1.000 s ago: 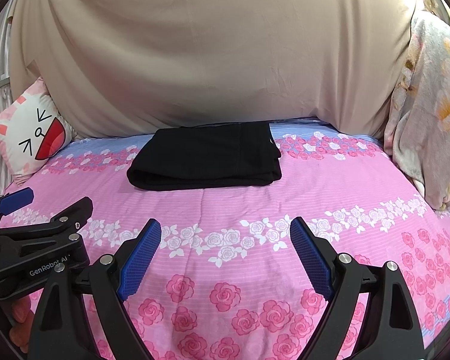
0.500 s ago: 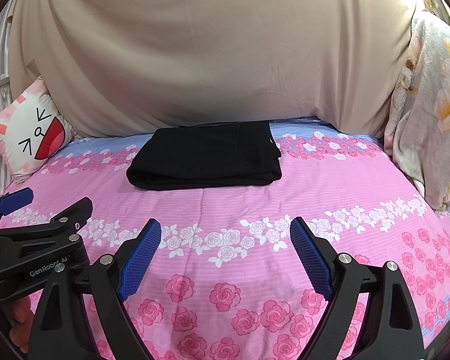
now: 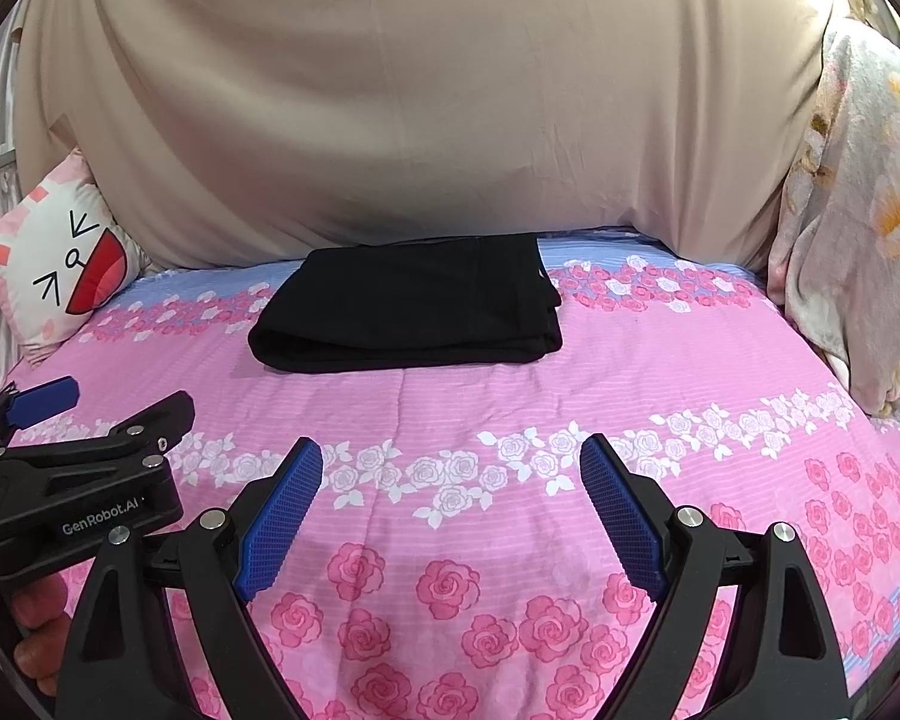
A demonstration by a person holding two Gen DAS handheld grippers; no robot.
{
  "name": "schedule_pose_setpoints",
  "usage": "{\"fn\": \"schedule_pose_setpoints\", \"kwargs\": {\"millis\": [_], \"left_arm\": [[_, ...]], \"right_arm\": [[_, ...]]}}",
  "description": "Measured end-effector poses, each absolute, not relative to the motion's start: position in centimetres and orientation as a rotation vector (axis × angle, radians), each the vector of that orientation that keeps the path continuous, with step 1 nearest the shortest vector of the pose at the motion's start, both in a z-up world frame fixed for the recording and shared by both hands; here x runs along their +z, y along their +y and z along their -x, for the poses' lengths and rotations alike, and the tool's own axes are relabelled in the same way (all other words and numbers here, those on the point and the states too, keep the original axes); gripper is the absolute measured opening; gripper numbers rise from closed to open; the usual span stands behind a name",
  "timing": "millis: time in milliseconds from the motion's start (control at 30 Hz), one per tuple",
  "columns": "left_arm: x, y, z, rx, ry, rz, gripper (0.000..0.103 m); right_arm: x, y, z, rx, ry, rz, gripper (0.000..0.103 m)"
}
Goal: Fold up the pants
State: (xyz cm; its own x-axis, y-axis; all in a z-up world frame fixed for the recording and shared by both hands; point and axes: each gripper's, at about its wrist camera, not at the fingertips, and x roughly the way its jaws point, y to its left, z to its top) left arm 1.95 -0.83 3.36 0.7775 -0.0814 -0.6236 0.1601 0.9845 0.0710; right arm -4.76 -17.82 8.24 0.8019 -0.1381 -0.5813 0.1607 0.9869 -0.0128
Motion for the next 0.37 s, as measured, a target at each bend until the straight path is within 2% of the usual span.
{"fn": "schedule_pose_setpoints", "kwargs": {"millis": [367], "left_arm": [[2.78, -0.20, -1.71, -0.073, 0.693, -0.131, 0.098]], "right_arm": [[7.92, -18.28, 4.75, -0.164, 0.630, -0.034, 0.086]]}}
